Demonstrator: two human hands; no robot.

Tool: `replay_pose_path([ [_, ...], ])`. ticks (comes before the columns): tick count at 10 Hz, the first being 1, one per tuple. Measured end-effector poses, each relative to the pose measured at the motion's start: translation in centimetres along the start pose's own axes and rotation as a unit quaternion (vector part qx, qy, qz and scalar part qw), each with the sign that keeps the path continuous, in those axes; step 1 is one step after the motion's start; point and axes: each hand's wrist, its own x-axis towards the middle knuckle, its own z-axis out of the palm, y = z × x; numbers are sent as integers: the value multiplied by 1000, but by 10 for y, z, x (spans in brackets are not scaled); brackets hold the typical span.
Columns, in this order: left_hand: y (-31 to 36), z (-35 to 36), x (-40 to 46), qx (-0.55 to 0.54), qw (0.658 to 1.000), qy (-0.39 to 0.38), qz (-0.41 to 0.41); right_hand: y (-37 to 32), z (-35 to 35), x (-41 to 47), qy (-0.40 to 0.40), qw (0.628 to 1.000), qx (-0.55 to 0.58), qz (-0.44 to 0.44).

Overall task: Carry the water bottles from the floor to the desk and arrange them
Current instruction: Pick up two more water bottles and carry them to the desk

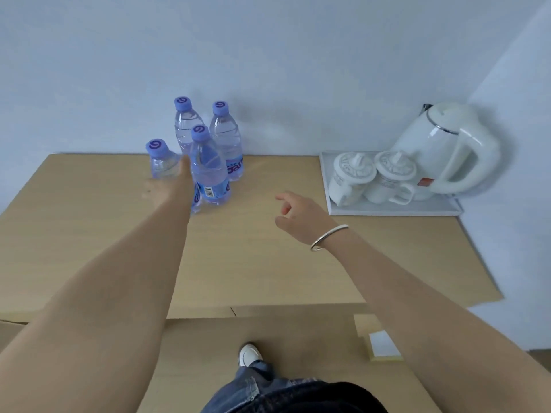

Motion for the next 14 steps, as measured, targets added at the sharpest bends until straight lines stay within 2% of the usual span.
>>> replay_pose_path([
  [1,-14,9,-19,-13,997,-71,-6,27,-16,-45,13,999,2,42],
  [2,-30,18,-57,18,997,-71,11,49,-26,-91,26,996,15,83],
  [3,-51,30,-96,82,986,-129,71,67,-30,-133,50,992,32,114],
  [4,-79,57,-152,262,922,-201,202,86,-33,-179,72,986,42,144],
  [5,-97,79,-230,360,816,-318,323,110,-40,-231,92,977,49,187],
  [6,-118,104,-301,424,686,-406,430,134,-47,-288,114,965,48,232],
  [7,-135,124,-378,440,600,-453,491,158,-53,-352,152,946,43,283],
  [10,-174,171,-555,401,444,-572,561,213,-72,-508,274,860,49,427],
  [11,-174,192,-602,390,379,-584,603,231,-83,-536,308,830,51,463],
  [12,-172,222,-642,377,336,-585,634,253,-100,-554,328,808,57,486],
  [13,-169,255,-674,360,314,-595,647,278,-123,-562,331,796,55,503],
  [14,-164,294,-703,349,310,-595,654,302,-151,-566,322,788,46,523],
])
